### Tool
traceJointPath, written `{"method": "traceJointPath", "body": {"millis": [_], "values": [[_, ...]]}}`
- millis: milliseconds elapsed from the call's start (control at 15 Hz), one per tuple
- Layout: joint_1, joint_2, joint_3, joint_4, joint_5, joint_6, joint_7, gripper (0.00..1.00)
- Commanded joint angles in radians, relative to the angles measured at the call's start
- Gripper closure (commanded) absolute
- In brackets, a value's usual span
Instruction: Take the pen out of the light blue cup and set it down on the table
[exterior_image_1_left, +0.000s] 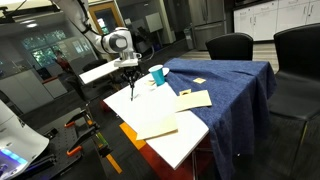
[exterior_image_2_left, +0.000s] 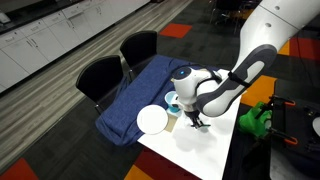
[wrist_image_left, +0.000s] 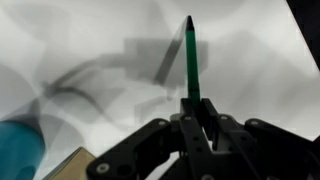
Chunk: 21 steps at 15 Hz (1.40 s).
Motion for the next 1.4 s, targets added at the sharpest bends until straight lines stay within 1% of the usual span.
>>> {"method": "traceJointPath", "body": {"millis": [0,133,200,333,533,800,1000,1333], "values": [[0.022,0.029,-0.020,0.033,-0.033,0.002,0.046,0.60],[0.018,0.034,-0.018,0.036,-0.035,0.007,0.056,0.46],[0.016,0.034,-0.016,0.036,-0.033,0.007,0.056,0.38],[0.012,0.024,-0.013,0.029,-0.031,0.019,0.056,0.24],[0.007,0.000,-0.010,0.018,-0.028,0.038,0.056,0.01],[-0.006,-0.043,-0.001,-0.001,-0.013,0.075,0.062,0.00],[-0.025,-0.104,0.010,-0.033,0.006,0.108,0.068,0.00],[-0.066,-0.252,0.038,-0.109,0.072,0.107,0.043,0.00]]}}
